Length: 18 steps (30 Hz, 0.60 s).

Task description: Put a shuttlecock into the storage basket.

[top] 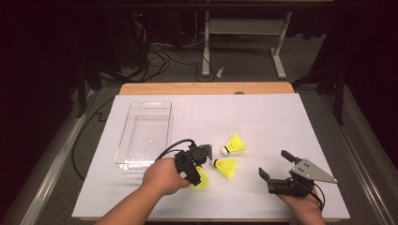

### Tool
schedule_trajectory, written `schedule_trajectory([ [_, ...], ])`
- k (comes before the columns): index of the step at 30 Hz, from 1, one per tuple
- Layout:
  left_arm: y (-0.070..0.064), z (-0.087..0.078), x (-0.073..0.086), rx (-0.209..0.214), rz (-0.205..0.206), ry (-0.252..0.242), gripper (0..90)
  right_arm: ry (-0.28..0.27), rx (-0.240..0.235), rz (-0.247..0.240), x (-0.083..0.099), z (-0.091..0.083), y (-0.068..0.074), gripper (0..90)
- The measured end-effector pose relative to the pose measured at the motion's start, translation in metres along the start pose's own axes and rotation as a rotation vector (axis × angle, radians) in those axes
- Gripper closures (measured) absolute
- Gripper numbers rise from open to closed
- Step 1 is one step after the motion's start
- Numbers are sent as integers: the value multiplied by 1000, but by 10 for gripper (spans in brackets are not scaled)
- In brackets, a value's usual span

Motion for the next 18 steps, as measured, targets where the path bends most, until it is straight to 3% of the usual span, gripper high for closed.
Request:
schedule_trajectory([
  [18,3,0,1,0,-11,17,701,0,-3,0,0,0,0,3],
])
Point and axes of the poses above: each handheld gripper's, and its own axes: z roughly forward along the jaws, x roughly out of its underside, y roughly to its left, the point moved 2 cm from there along z, roughly forward along the jaws, and after that the axes turned 15 degrees about -z, right-handed, at the moved point
